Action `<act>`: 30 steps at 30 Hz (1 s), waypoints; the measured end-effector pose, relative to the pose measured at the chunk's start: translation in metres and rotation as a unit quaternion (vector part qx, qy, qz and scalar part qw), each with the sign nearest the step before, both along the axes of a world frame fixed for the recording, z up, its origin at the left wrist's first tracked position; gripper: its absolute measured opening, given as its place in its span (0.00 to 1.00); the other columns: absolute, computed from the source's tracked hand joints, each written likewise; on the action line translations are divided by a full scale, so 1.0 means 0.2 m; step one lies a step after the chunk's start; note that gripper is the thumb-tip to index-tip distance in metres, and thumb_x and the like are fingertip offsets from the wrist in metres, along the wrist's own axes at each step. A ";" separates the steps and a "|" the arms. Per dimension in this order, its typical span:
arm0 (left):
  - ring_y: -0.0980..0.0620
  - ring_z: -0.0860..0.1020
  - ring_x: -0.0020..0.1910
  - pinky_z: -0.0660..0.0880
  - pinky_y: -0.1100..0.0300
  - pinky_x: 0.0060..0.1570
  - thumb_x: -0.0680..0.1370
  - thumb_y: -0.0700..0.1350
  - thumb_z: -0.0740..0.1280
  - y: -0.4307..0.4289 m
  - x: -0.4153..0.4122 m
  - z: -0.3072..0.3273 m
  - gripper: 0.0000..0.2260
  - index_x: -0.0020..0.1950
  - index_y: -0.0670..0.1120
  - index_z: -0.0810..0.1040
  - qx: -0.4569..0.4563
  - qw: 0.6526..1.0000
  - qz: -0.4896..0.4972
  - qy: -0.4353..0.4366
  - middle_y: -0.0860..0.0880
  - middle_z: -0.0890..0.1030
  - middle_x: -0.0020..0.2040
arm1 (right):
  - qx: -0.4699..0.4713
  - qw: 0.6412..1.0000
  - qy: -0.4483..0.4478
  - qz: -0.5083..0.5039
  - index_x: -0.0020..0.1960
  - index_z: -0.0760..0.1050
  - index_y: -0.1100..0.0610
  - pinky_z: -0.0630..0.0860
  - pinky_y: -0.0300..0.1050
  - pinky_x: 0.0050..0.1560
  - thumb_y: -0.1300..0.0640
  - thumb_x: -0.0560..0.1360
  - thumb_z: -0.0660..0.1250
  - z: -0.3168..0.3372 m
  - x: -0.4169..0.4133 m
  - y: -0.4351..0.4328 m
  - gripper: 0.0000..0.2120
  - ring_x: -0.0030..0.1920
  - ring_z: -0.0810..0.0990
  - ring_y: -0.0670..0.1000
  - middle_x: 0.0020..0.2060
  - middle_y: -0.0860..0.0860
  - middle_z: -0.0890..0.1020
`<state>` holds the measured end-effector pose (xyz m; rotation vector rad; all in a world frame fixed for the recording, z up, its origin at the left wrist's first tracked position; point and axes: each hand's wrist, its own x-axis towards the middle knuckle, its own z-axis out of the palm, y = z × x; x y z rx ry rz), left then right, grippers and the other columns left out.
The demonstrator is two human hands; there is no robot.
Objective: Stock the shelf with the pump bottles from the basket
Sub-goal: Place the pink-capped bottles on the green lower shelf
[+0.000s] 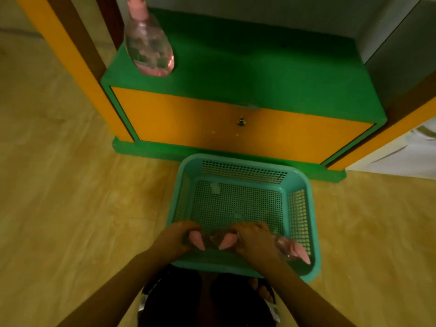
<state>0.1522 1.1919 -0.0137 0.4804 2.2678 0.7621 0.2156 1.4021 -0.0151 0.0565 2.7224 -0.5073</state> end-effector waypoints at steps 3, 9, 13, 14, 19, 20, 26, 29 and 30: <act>0.52 0.75 0.59 0.65 0.69 0.53 0.71 0.44 0.69 0.03 0.02 -0.04 0.16 0.59 0.48 0.77 0.024 0.997 0.002 0.067 0.49 0.79 0.58 | 0.011 0.998 0.054 -0.002 0.54 0.77 0.47 0.63 0.44 0.56 0.45 0.71 0.65 -0.04 0.01 -0.03 0.13 0.54 0.79 0.47 0.54 0.44 0.82; 0.61 0.77 0.53 0.73 0.64 0.56 0.62 0.63 0.59 -0.01 0.04 -0.01 0.23 0.54 0.58 0.77 0.081 0.995 0.046 0.021 0.56 0.81 0.54 | 0.003 0.998 0.020 -0.053 0.58 0.73 0.46 0.72 0.47 0.58 0.43 0.73 0.62 -0.03 0.01 -0.07 0.15 0.54 0.79 0.49 0.55 0.46 0.81; 0.66 0.76 0.48 0.72 0.71 0.46 0.63 0.62 0.67 -0.02 0.00 0.13 0.13 0.45 0.60 0.74 0.115 0.989 0.093 0.023 0.63 0.77 0.46 | -0.046 0.997 0.028 -0.064 0.59 0.72 0.49 0.75 0.43 0.56 0.49 0.74 0.64 0.14 -0.11 -0.03 0.14 0.53 0.80 0.48 0.54 0.47 0.81; 0.64 0.76 0.47 0.72 0.70 0.46 0.64 0.59 0.69 -0.03 -0.03 0.18 0.12 0.44 0.61 0.73 0.125 0.986 0.107 0.029 0.61 0.78 0.46 | -0.055 0.996 0.034 -0.059 0.58 0.73 0.49 0.76 0.44 0.56 0.49 0.73 0.65 0.21 -0.14 -0.02 0.14 0.52 0.80 0.48 0.53 0.47 0.82; 0.54 0.78 0.45 0.75 0.60 0.43 0.69 0.46 0.72 -0.05 -0.20 0.54 0.15 0.52 0.48 0.73 0.192 0.970 0.131 0.077 0.50 0.80 0.45 | -0.088 0.993 0.077 -0.019 0.58 0.71 0.52 0.72 0.44 0.48 0.48 0.72 0.66 0.67 -0.32 0.04 0.16 0.53 0.78 0.51 0.53 0.50 0.80; 0.52 0.79 0.45 0.75 0.56 0.44 0.68 0.45 0.73 -0.05 -0.24 0.63 0.16 0.52 0.45 0.73 0.204 0.965 0.138 0.089 0.48 0.80 0.44 | -0.092 0.992 0.087 -0.012 0.57 0.72 0.53 0.72 0.45 0.47 0.47 0.72 0.67 0.77 -0.36 0.05 0.17 0.52 0.78 0.52 0.52 0.51 0.81; 0.58 0.79 0.44 0.75 0.65 0.38 0.70 0.42 0.71 -0.07 -0.40 1.20 0.12 0.50 0.49 0.72 0.239 0.951 0.112 0.164 0.52 0.80 0.44 | -0.112 0.986 0.125 -0.007 0.58 0.72 0.56 0.76 0.53 0.54 0.50 0.70 0.71 1.32 -0.50 0.04 0.20 0.52 0.79 0.54 0.51 0.53 0.81; 0.54 0.80 0.47 0.77 0.57 0.43 0.71 0.41 0.71 -0.07 -0.44 1.46 0.15 0.55 0.44 0.73 0.243 0.946 0.090 0.197 0.48 0.82 0.49 | -0.115 0.980 0.163 0.009 0.57 0.71 0.58 0.75 0.57 0.55 0.52 0.69 0.71 1.54 -0.54 0.02 0.19 0.52 0.79 0.56 0.51 0.56 0.81; 0.51 0.81 0.47 0.79 0.53 0.45 0.70 0.41 0.71 -0.07 -0.45 1.53 0.16 0.56 0.42 0.72 0.241 0.943 0.087 0.213 0.46 0.82 0.49 | -0.108 0.979 0.172 0.015 0.56 0.71 0.57 0.75 0.57 0.54 0.51 0.69 0.71 1.60 -0.56 0.02 0.19 0.52 0.79 0.56 0.51 0.56 0.81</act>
